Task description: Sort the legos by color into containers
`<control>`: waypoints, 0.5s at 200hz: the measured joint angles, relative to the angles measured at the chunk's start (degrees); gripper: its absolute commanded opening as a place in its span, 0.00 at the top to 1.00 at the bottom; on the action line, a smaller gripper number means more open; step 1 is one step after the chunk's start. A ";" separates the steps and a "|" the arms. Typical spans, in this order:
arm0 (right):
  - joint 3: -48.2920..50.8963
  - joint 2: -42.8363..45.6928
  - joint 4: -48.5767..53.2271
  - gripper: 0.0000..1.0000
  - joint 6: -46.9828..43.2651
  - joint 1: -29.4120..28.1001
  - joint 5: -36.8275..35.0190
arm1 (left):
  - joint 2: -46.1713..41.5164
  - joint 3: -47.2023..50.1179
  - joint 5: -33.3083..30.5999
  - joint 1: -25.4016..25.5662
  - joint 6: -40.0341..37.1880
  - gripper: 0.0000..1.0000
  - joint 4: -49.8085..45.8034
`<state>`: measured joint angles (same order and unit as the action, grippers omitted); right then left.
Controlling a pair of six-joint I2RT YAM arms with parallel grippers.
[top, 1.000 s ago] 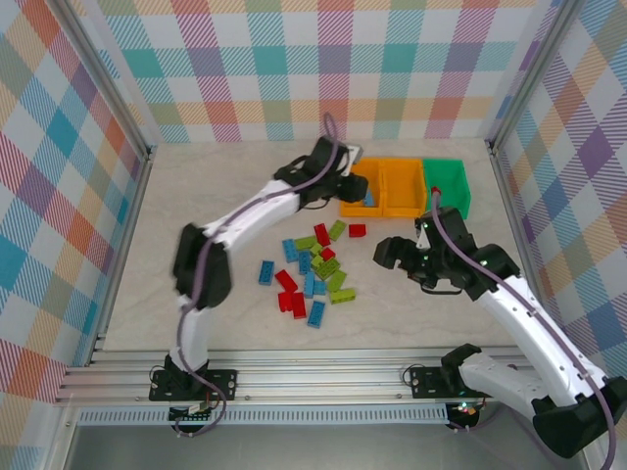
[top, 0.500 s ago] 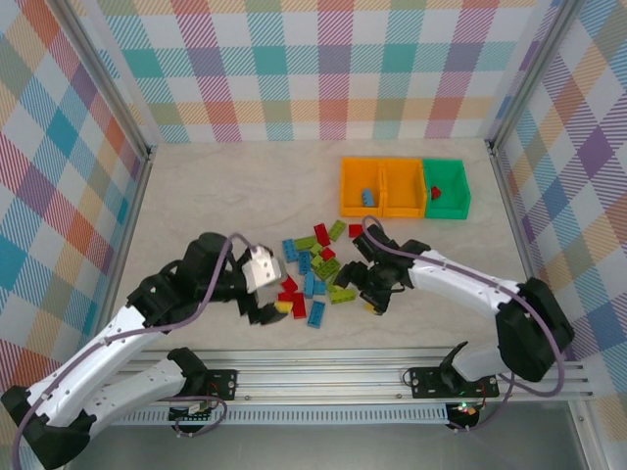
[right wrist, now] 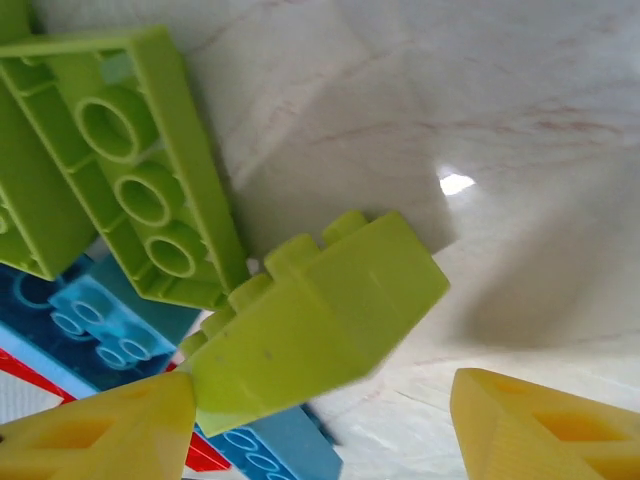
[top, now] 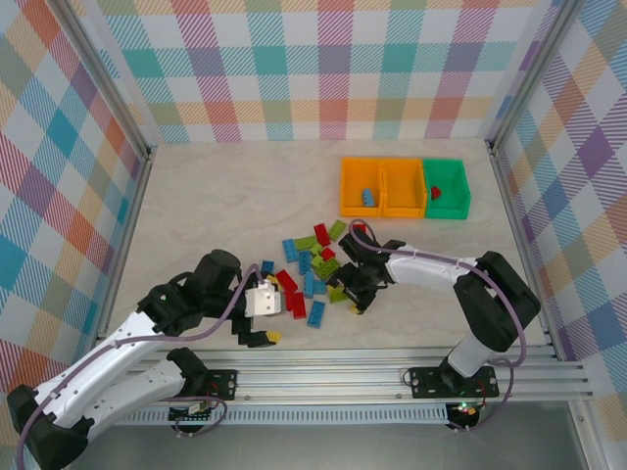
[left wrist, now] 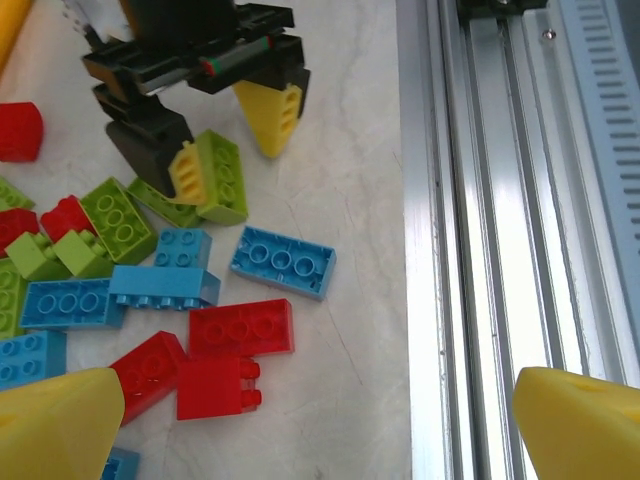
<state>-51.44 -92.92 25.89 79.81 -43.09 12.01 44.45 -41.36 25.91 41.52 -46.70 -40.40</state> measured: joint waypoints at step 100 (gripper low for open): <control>0.02 -1.62 0.28 0.69 2.23 1.51 -4.09 | -1.84 2.67 0.02 0.00 -1.81 0.00 2.01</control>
<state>-51.42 -94.54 26.17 82.04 -41.58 7.92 42.61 -38.70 25.93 41.52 -48.51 -38.39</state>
